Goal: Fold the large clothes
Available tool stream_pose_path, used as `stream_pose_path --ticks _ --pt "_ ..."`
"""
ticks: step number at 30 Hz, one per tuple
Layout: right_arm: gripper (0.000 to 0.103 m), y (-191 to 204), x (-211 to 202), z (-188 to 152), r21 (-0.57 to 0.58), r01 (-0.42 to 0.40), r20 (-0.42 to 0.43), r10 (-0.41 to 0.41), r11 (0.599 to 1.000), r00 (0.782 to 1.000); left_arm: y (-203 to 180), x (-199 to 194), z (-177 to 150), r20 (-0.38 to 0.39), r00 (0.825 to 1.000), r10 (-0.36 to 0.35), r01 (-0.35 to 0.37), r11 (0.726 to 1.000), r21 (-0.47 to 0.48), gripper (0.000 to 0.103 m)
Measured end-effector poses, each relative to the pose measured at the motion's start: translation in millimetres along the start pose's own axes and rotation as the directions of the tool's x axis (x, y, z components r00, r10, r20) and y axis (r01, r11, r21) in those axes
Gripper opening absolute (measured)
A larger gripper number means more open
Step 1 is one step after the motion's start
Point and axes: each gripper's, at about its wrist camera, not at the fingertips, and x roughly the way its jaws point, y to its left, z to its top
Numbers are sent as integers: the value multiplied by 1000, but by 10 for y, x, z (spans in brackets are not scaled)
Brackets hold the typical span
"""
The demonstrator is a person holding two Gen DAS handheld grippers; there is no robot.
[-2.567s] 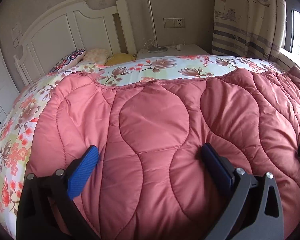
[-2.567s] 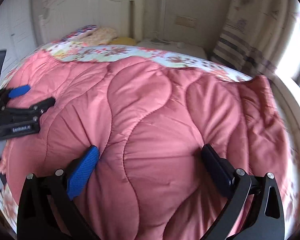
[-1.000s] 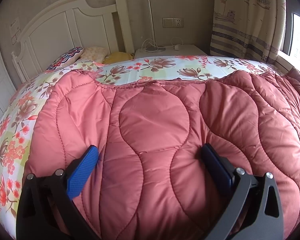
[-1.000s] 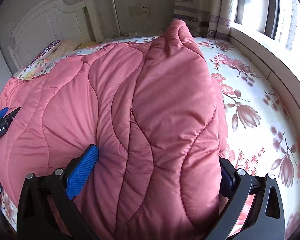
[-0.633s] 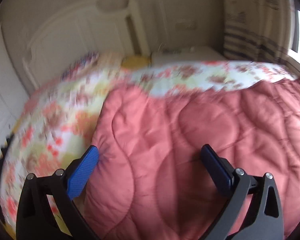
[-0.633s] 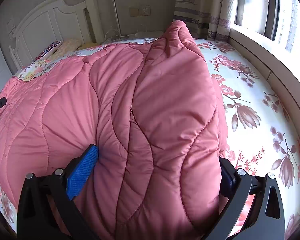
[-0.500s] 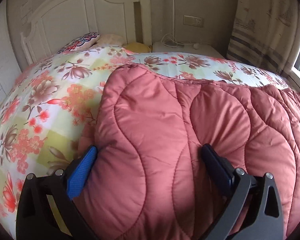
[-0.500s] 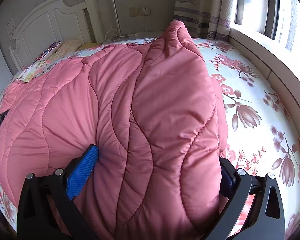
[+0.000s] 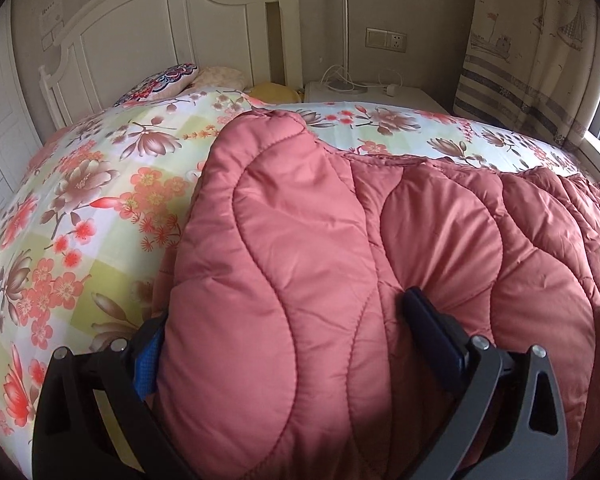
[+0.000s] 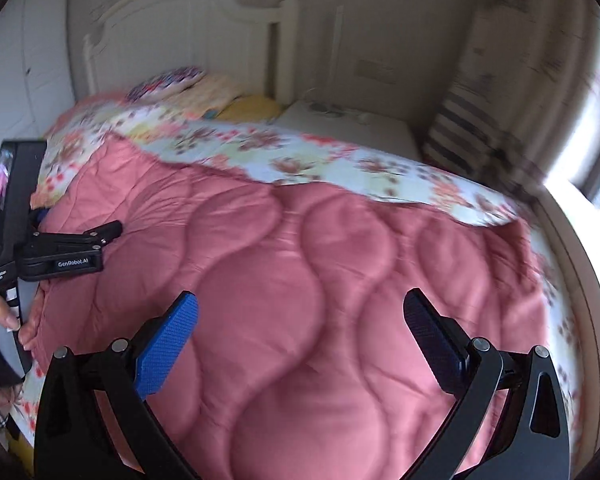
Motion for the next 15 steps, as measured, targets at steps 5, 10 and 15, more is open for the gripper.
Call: stream_pose_path --ticks 5,10,15 --pt "99 55 565 -55 -30 -73 -32 72 997 997 7 -7 -7 -4 1000 2 -2 1000 -7 101" --pt "99 -17 580 -88 10 -100 -57 100 995 993 -173 -191 177 -22 995 95 -94 994 60 101" --pt "99 -22 598 -92 20 -103 -56 104 994 993 -497 -515 477 133 990 48 -58 996 71 101"
